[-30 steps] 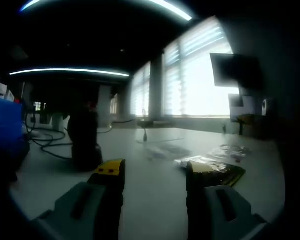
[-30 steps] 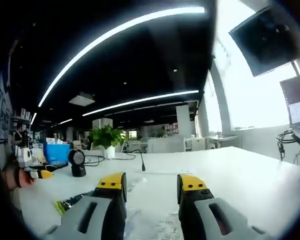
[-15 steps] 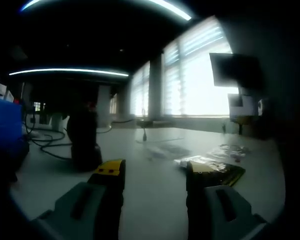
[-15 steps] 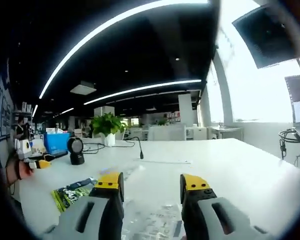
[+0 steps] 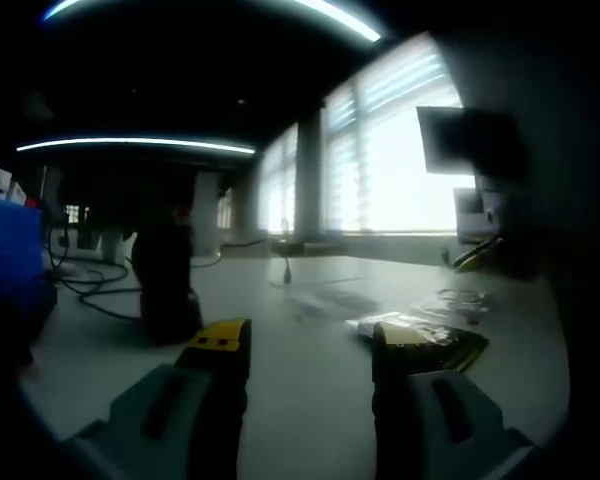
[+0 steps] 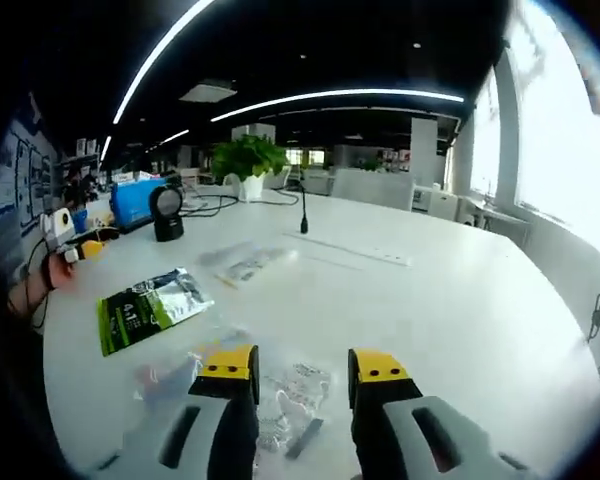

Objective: Clip sheet goods on table flip sheet goods clip sheet goods scan sheet goods put sheet goods back to table

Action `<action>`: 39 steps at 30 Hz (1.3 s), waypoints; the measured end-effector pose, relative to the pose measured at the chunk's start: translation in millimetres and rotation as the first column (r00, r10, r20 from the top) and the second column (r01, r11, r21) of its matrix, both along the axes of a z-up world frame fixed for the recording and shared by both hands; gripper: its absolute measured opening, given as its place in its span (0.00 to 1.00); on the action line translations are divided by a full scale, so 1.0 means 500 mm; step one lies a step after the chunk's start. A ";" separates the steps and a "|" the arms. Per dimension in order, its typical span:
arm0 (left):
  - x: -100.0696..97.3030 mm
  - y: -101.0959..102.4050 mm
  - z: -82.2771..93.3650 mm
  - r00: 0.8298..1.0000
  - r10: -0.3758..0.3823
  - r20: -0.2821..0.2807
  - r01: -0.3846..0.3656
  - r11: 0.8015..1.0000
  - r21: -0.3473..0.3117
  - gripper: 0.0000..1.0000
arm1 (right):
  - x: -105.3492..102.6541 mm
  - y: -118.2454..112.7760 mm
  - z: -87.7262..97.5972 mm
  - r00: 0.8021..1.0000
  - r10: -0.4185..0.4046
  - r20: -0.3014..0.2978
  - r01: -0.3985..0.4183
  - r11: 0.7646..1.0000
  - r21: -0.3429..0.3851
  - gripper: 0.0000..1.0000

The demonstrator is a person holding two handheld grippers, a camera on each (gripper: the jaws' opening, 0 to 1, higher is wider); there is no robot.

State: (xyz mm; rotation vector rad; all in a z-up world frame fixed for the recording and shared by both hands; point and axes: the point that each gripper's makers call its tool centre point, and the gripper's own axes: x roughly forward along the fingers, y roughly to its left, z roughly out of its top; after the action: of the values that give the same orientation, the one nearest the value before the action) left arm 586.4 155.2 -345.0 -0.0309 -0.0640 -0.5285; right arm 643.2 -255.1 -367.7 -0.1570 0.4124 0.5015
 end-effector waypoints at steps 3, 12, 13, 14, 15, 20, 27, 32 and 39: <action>0.000 0.001 0.001 1.000 0.001 0.000 -0.001 1.000 -0.004 0.41 | 0.019 -0.015 -0.013 0.999 -0.009 -0.036 0.009 1.000 0.009 0.29; 0.000 -0.001 -0.001 1.000 -0.005 -0.001 0.005 1.000 0.001 0.41 | 0.041 -0.029 -0.066 0.992 -0.012 -0.125 0.009 0.999 -0.031 0.29; 0.000 -0.002 -0.001 1.000 -0.006 -0.001 0.006 1.000 0.002 0.41 | 0.044 -0.030 -0.070 0.991 -0.012 -0.130 0.008 0.999 -0.031 0.28; 0.000 -0.002 -0.001 1.000 -0.006 -0.001 0.006 1.000 0.004 0.41 | 0.044 -0.029 -0.075 0.991 -0.010 -0.136 0.006 0.999 -0.034 0.28; 0.000 -0.002 -0.001 1.000 -0.006 -0.001 0.006 1.000 0.005 0.41 | 0.044 -0.029 -0.080 0.990 -0.010 -0.140 0.004 0.999 -0.042 0.27; 0.000 -0.002 -0.002 1.000 -0.006 -0.003 0.006 1.000 0.004 0.41 | 0.039 -0.026 -0.102 0.987 0.003 -0.161 -0.021 0.994 -0.107 0.27; 0.000 -0.002 -0.003 1.000 -0.004 -0.004 0.004 1.000 0.007 0.41 | 0.039 -0.018 -0.105 0.983 -0.004 -0.182 -0.017 0.993 -0.114 0.20; 0.001 -0.002 -0.004 1.000 -0.002 -0.005 0.002 1.000 0.007 0.41 | 0.037 -0.014 -0.106 0.984 0.003 -0.180 -0.022 0.994 -0.104 0.17; 0.000 -0.003 -0.004 1.000 -0.003 -0.005 0.003 1.000 0.008 0.41 | 0.047 -0.027 -0.107 0.982 -0.012 -0.188 -0.007 0.995 -0.102 0.13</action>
State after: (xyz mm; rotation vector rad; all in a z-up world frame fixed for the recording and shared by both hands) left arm 586.5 153.7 -347.0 -0.0248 -0.0573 -0.5312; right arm 666.5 -268.5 -421.0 -0.2088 0.6239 0.4945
